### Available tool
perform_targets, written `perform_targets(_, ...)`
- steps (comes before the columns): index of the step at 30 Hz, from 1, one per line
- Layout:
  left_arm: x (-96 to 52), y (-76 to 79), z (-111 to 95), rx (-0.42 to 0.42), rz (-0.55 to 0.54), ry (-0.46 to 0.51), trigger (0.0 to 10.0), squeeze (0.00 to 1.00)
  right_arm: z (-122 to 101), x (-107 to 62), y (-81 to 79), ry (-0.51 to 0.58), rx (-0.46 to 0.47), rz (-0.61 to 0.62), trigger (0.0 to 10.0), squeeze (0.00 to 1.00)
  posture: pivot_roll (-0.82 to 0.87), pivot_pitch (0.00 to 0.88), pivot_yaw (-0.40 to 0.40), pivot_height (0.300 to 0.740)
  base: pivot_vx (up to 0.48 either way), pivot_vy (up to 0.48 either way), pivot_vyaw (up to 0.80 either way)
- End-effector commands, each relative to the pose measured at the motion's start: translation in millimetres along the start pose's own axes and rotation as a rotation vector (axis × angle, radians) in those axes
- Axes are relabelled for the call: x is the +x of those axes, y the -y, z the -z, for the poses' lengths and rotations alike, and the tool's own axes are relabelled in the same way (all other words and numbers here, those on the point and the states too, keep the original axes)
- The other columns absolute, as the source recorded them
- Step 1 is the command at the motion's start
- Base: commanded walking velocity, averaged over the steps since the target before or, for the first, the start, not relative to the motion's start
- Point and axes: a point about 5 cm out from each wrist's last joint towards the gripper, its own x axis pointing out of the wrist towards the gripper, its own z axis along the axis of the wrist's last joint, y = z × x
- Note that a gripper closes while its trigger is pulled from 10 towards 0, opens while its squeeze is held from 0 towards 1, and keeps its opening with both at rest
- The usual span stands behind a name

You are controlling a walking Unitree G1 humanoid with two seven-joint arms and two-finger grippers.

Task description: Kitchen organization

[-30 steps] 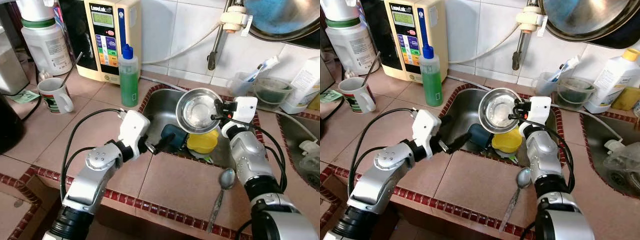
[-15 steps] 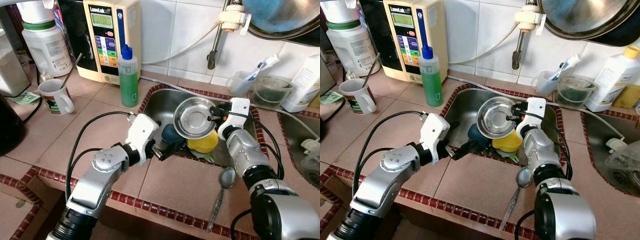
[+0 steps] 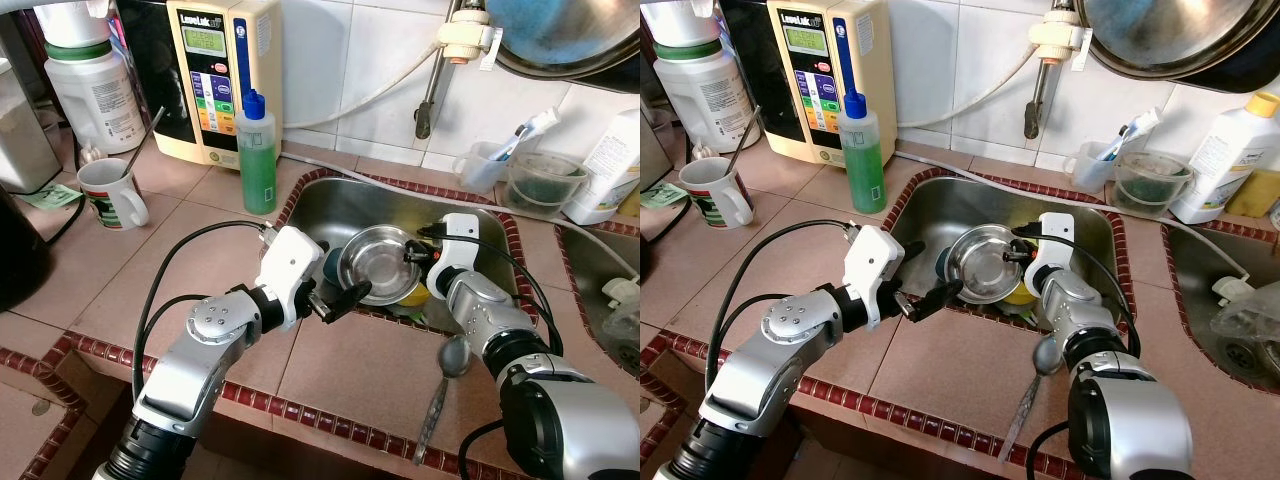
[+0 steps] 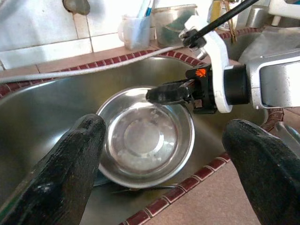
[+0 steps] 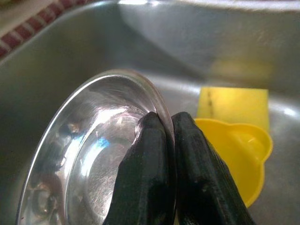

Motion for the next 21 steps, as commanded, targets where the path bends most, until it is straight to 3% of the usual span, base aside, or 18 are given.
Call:
perform_targets(1, 0.3, 6.8, -4, 0.009, 0.035, 0.006, 10.0, 0.0, -4, 0.9, -1.0, -0.012, -0.026, -0.016, 10.0, 0.0, 0.09, 0.0, -0.031, 0.74, 0.0, 0.0, 0.0)
perform_targets(3, -1.3, 12.3, 0, 0.036, 0.074, -0.019, 10.0, 0.0, -1, 0.1, -0.1, -0.035, -0.051, -0.031, 10.0, 0.0, 0.09, 0.0, -0.03, 0.74, 0.0, 0.0, 0.0)
perform_targets(8, -2.5, 17.6, 2, 0.019, 0.093, -0.031, 10.0, 0.0, 0, -3.7, 9.1, -0.067, -0.189, -0.032, 10.0, 0.0, 0.09, 0.0, -0.032, 0.74, 0.0, 0.0, 0.0)
perform_targets(11, -2.5, 18.5, 3, 0.012, 0.1, -0.036, 10.0, 0.0, -3, -5.1, 13.3, -0.063, -0.225, -0.022, 10.0, 0.0, 0.09, 0.0, -0.033, 0.74, 0.0, 0.0, 0.0)
perform_targets(21, -2.4, 19.1, 3, 0.012, 0.105, -0.044, 10.0, 0.0, -6, -6.6, 18.4, -0.053, -0.232, -0.003, 10.0, 0.0, 0.09, 0.0, -0.031, 0.74, 0.0, 0.0, 0.0)
